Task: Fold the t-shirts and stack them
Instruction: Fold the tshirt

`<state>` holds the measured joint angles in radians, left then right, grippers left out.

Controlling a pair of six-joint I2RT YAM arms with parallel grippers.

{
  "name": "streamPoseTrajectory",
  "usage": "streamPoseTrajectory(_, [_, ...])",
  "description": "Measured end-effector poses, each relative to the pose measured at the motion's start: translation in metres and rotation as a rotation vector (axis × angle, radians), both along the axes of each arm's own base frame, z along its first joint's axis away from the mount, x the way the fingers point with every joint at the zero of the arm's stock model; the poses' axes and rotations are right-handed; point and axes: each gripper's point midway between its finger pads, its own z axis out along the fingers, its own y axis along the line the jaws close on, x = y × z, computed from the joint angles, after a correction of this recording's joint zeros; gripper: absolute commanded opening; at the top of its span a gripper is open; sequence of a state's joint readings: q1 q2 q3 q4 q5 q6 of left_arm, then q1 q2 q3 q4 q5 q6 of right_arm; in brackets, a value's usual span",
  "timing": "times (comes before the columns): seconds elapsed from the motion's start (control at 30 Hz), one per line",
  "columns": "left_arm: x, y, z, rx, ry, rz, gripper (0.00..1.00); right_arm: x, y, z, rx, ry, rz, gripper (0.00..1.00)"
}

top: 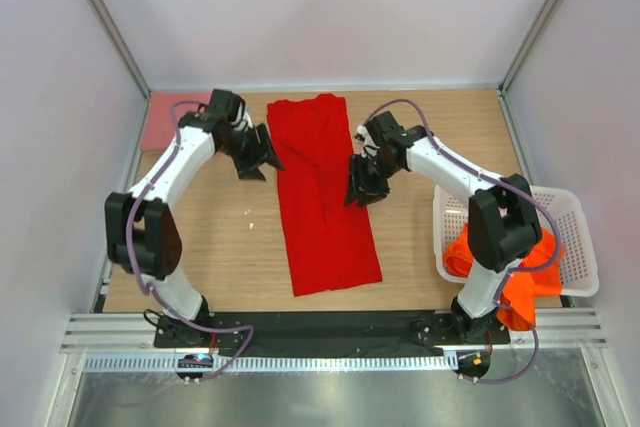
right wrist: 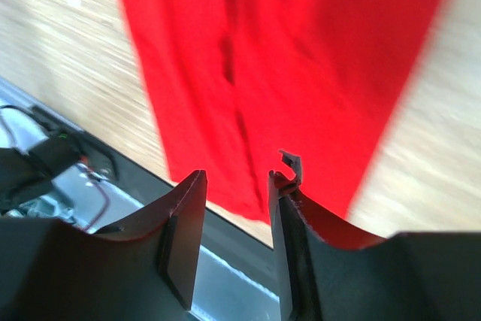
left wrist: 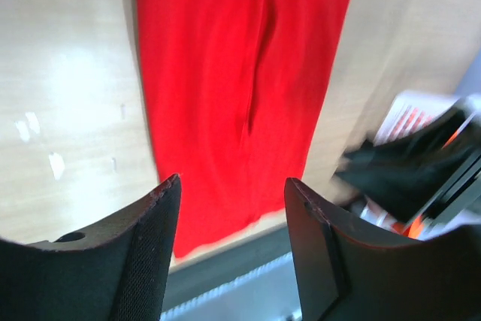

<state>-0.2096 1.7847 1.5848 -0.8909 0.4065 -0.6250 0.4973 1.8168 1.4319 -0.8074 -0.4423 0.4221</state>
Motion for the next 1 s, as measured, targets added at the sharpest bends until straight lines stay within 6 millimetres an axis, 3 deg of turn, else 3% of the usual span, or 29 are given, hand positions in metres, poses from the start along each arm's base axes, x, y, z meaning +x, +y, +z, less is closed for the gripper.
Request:
streamPoseTrajectory(0.1, [-0.059, -0.010, -0.017, -0.003, 0.063, -0.040, 0.61, -0.021, -0.029, -0.009, -0.051, 0.013, -0.020, 0.48])
streamPoseTrajectory(0.27, [-0.163, -0.021, -0.077, 0.010, 0.237, -0.085, 0.63, -0.073, -0.058, -0.032, -0.109, 0.072, -0.016, 0.50])
streamPoseTrajectory(0.33, [-0.194, -0.023, -0.096, 0.012, 0.295, -0.081, 0.64, -0.089, -0.067, -0.040, -0.124, 0.089, -0.018, 0.53])
streamPoseTrajectory(0.43, [-0.219, -0.024, -0.109, 0.006, 0.329, -0.060, 0.65, -0.110, -0.079, -0.049, -0.139, 0.107, -0.025, 0.56])
streamPoseTrajectory(0.6, [-0.236, -0.033, -0.113, -0.014, 0.309, -0.038, 0.66, -0.135, -0.092, -0.060, -0.153, 0.132, -0.039, 0.59])
streamPoseTrajectory(0.9, [-0.271, -0.045, -0.142, -0.005, 0.394, 0.007, 0.59, -0.135, -0.090, -0.066, -0.142, 0.133, -0.070, 0.55])
streamPoseTrajectory(1.0, [-0.274, -0.054, -0.144, -0.021, 0.420, 0.017, 0.56, -0.134, -0.090, -0.069, -0.137, 0.132, -0.079, 0.54])
